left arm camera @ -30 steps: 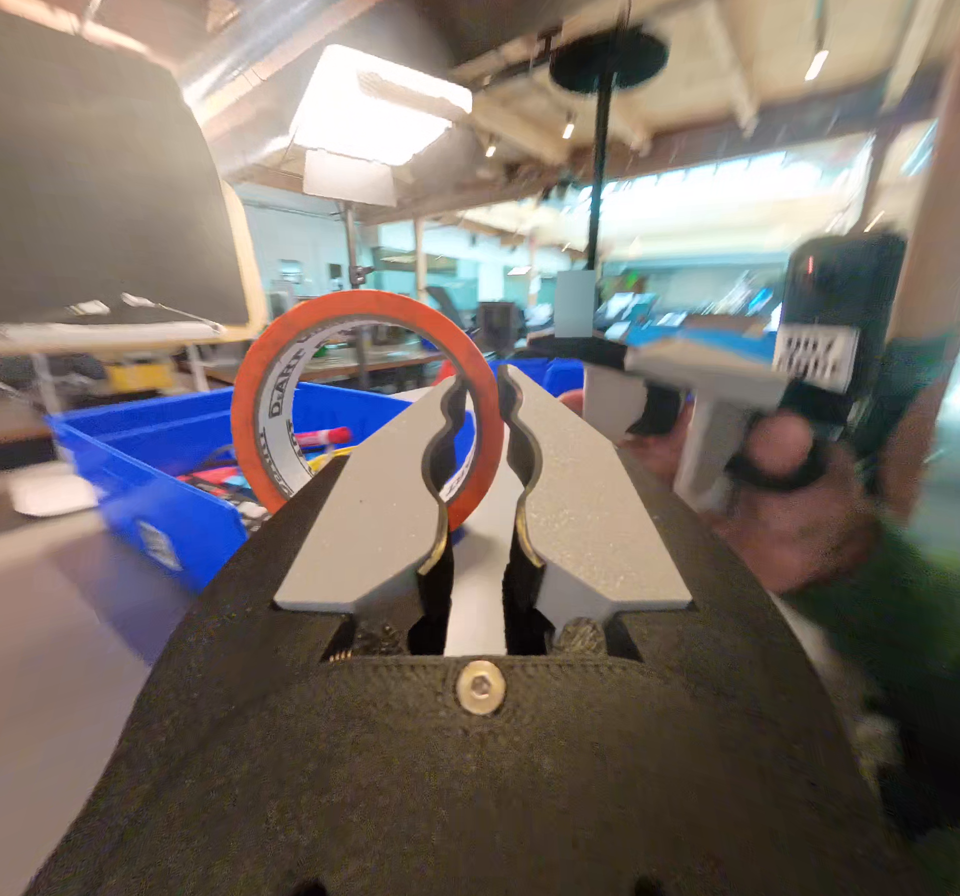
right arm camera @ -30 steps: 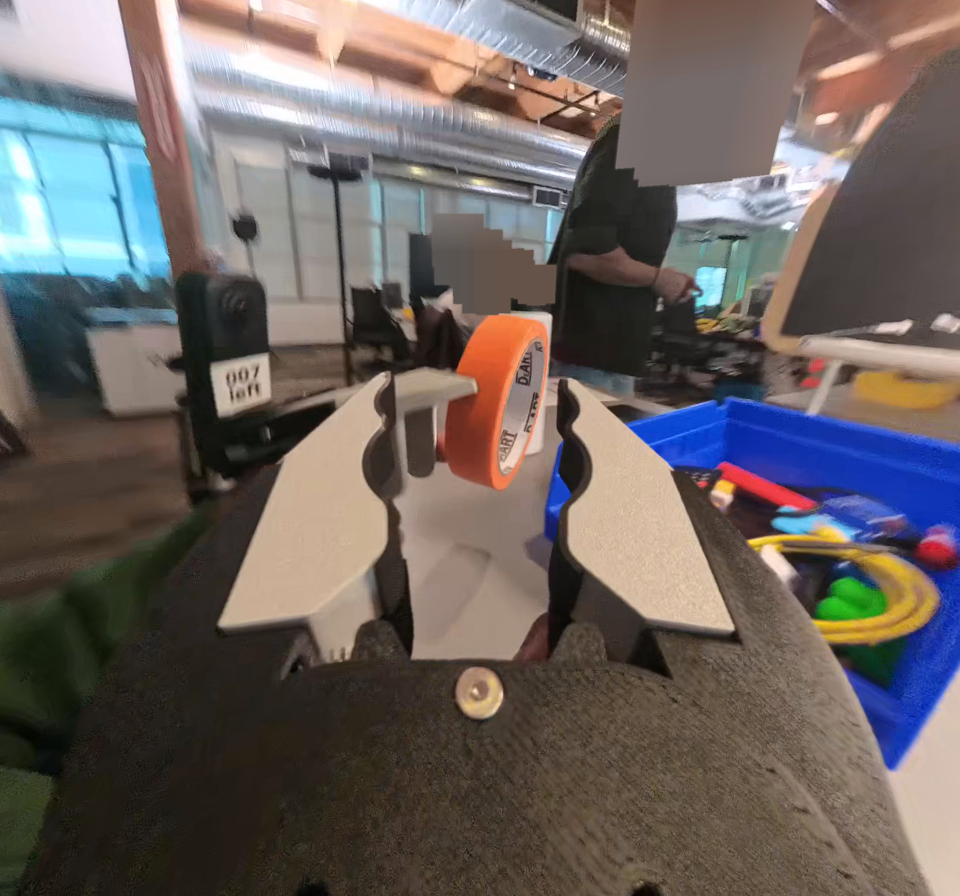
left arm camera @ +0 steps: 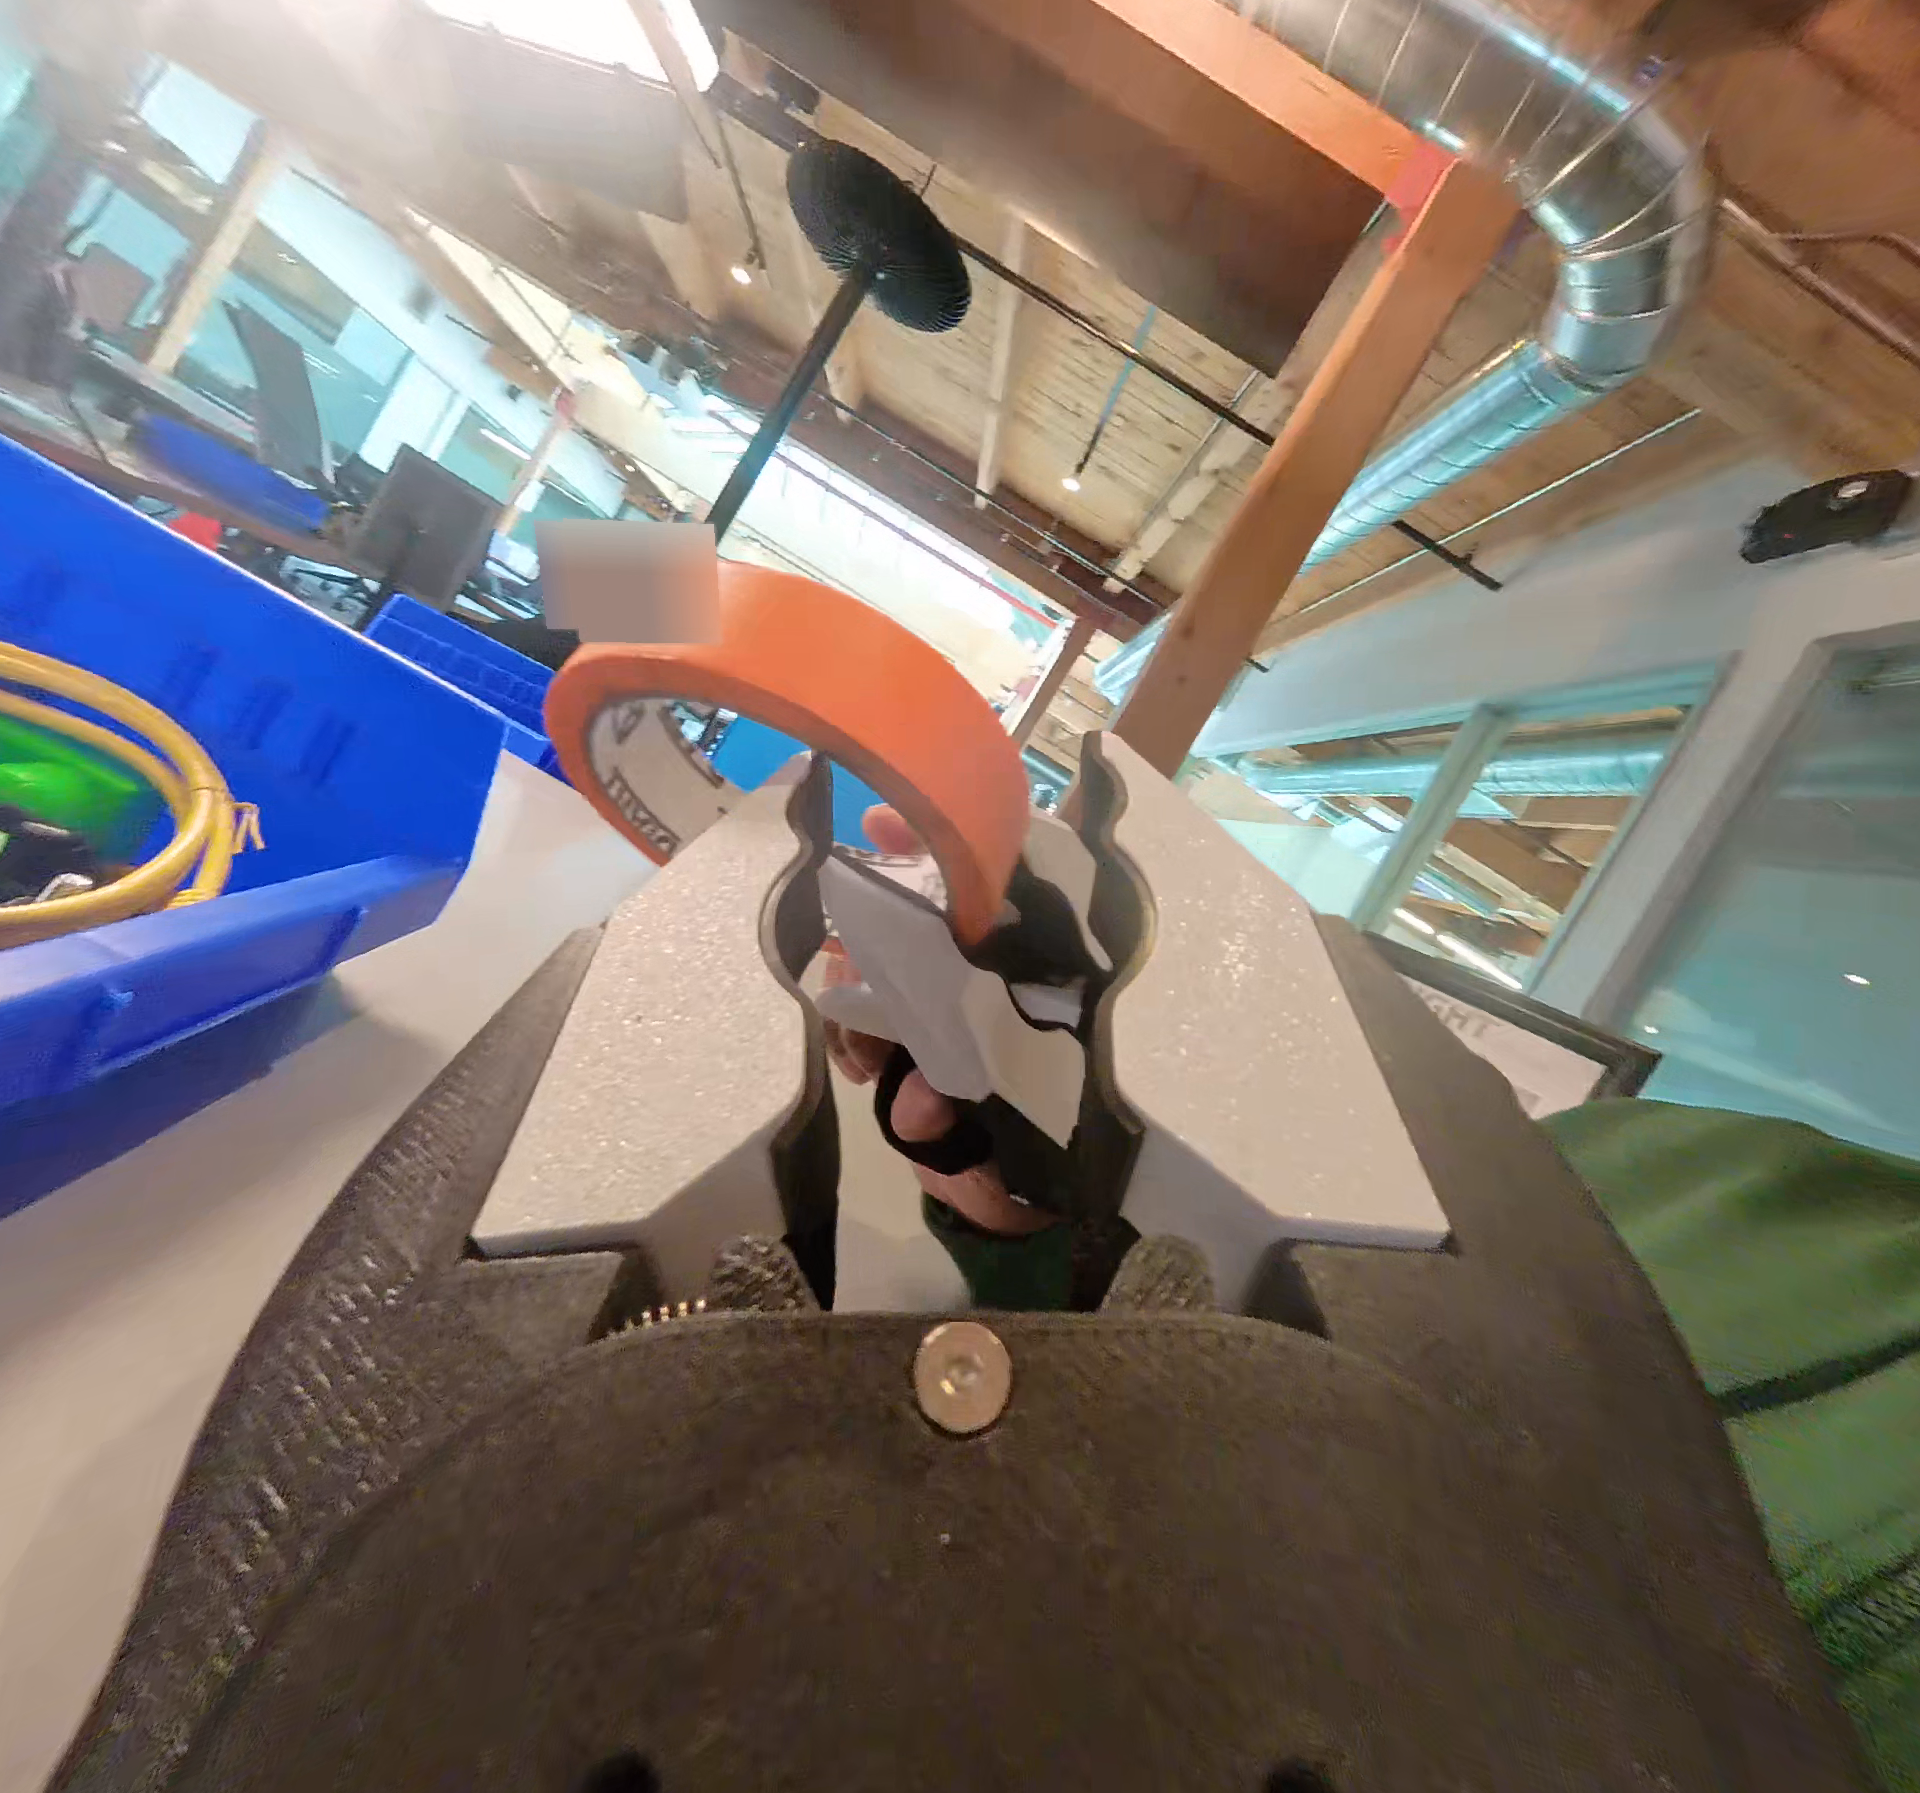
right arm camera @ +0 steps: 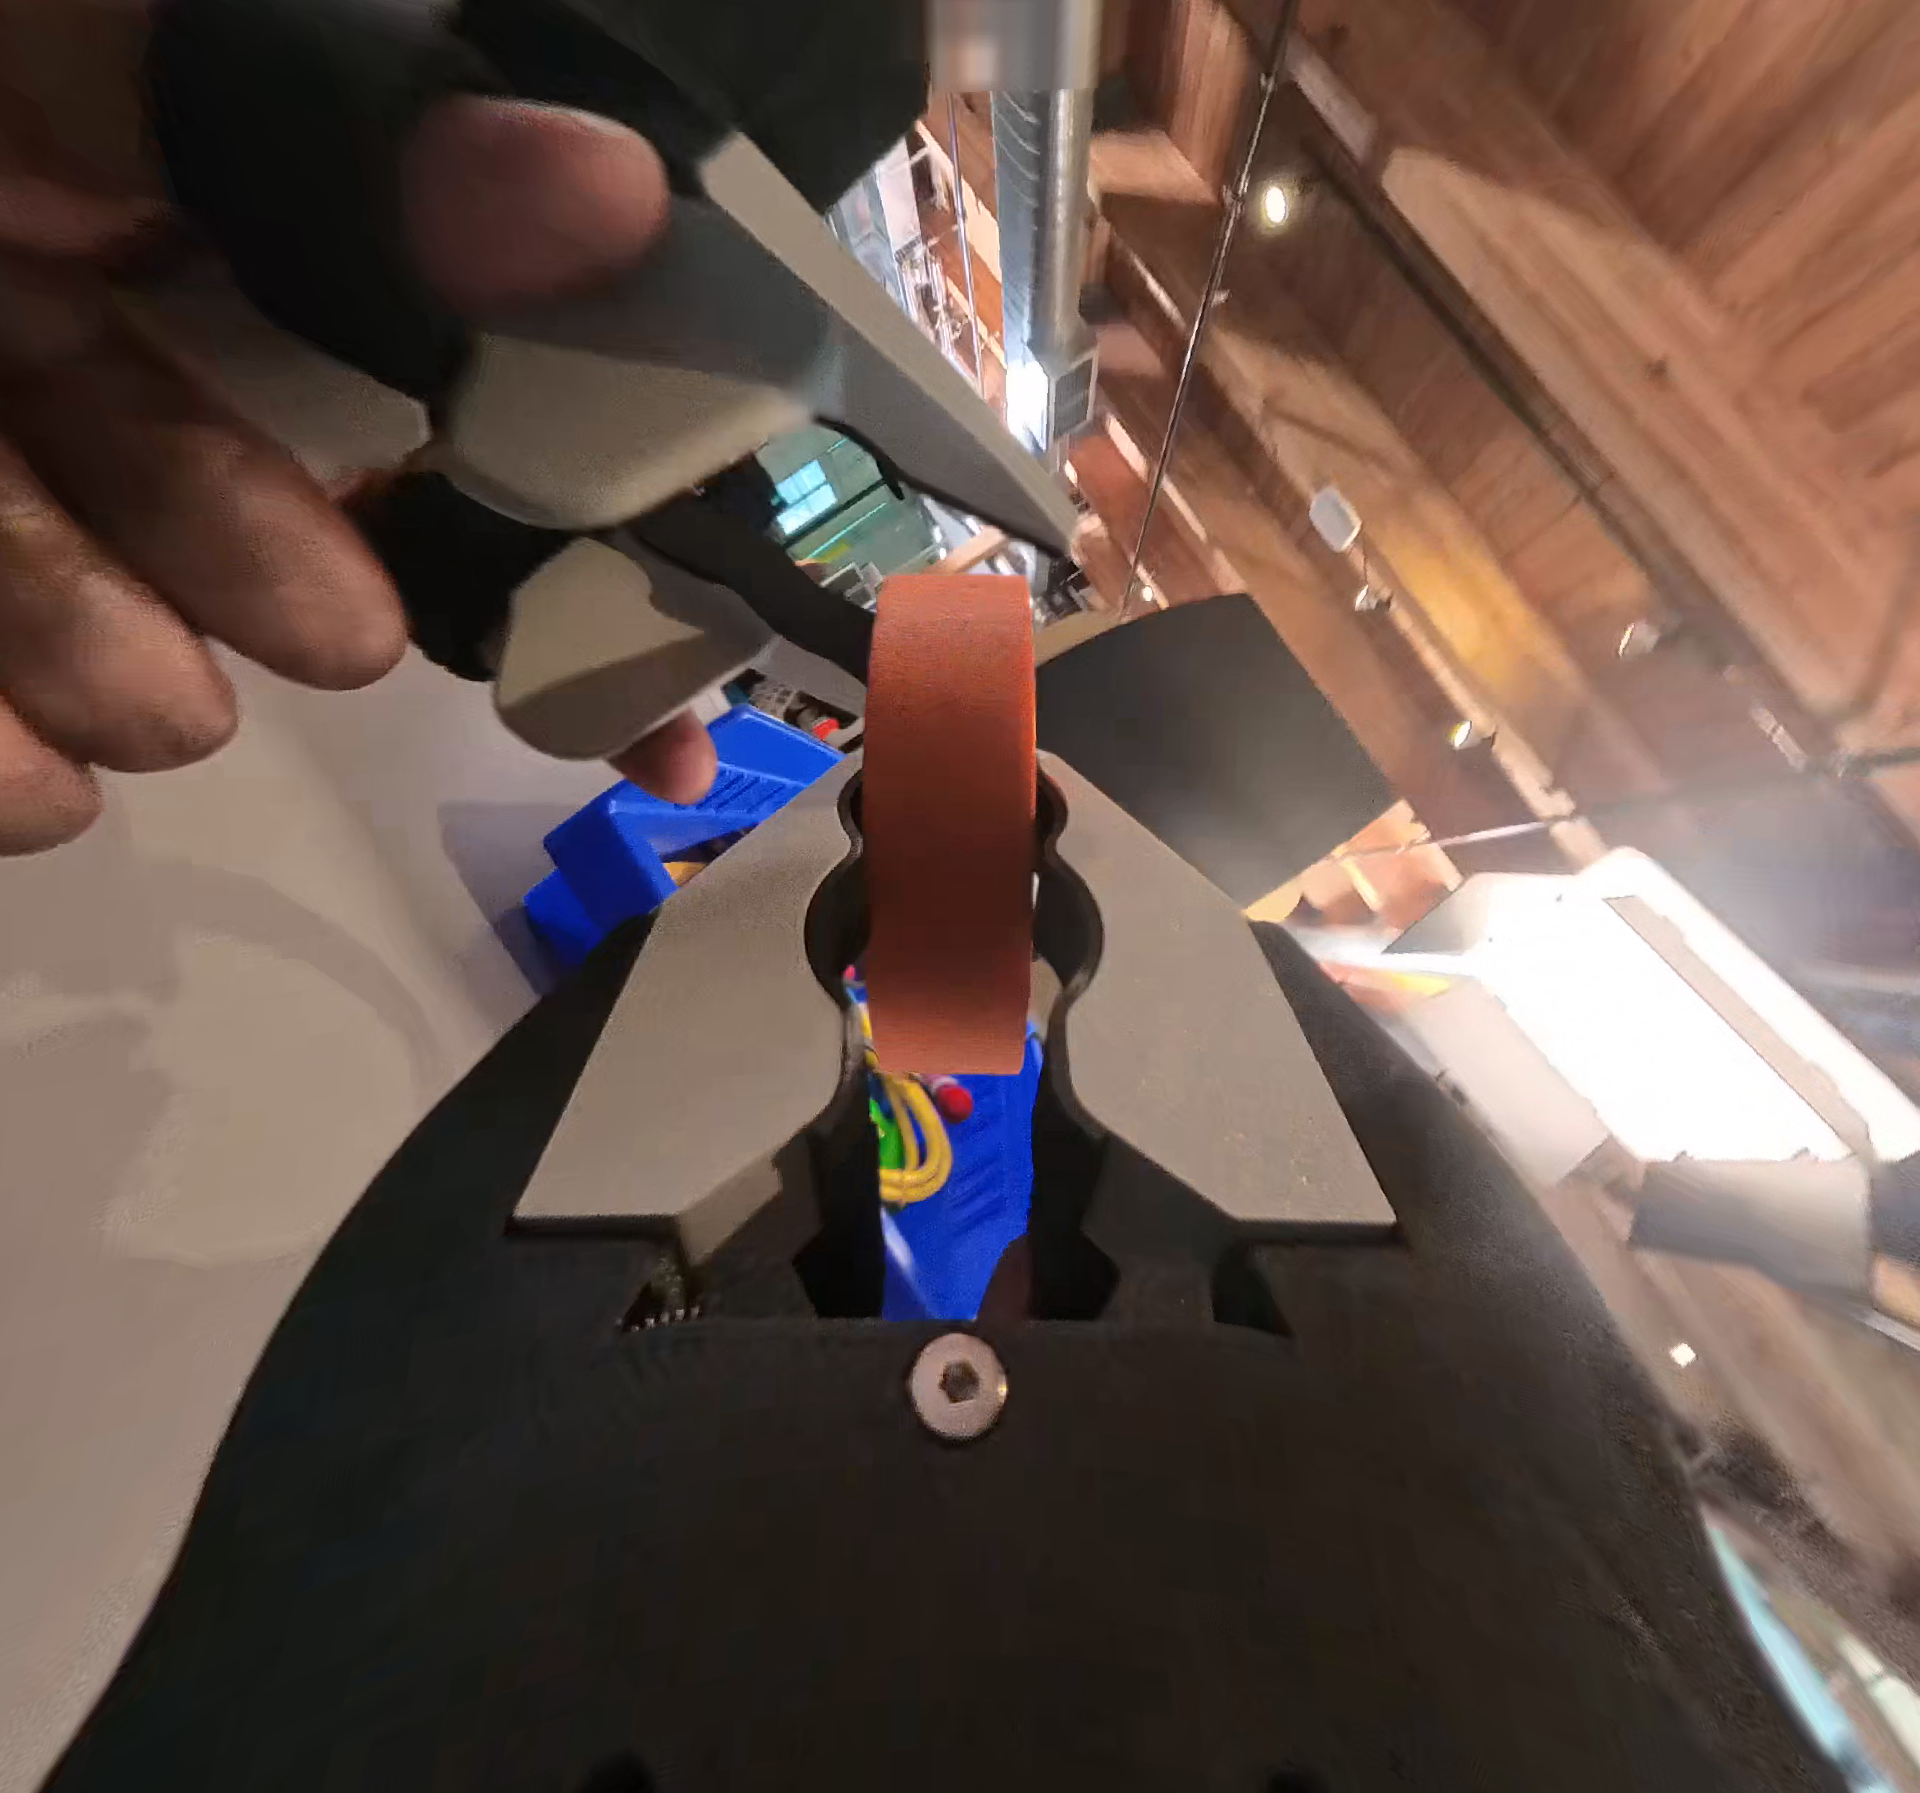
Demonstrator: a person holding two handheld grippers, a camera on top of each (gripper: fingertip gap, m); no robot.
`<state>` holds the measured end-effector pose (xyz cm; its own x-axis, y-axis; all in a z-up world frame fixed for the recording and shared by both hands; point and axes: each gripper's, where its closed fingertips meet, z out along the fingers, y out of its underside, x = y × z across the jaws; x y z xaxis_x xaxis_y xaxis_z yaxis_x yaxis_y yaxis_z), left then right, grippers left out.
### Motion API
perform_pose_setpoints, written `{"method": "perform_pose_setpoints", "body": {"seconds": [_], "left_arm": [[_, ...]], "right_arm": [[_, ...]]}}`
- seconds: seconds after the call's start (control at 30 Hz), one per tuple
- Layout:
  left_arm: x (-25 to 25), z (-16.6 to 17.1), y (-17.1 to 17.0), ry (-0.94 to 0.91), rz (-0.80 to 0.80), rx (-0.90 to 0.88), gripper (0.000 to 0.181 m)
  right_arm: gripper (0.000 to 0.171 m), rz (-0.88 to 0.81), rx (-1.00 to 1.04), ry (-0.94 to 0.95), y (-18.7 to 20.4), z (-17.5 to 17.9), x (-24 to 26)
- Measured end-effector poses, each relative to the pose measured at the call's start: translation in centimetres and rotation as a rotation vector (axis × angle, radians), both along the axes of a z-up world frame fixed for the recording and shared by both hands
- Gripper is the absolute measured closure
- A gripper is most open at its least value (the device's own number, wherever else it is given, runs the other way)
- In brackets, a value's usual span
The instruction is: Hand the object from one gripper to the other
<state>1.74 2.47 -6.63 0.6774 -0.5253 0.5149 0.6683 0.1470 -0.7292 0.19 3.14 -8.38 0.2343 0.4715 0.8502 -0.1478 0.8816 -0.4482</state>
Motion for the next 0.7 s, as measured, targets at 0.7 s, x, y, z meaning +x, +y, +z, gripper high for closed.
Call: {"method": "perform_pose_setpoints", "body": {"seconds": [0.7], "left_arm": [[-1.9, -2.5, 2.0, 1.050, 0.871, -0.219, 0.171]], "right_arm": [[0.114, 0.431, -0.763, -0.460, 0.5, -2.3, 0.3]]}}
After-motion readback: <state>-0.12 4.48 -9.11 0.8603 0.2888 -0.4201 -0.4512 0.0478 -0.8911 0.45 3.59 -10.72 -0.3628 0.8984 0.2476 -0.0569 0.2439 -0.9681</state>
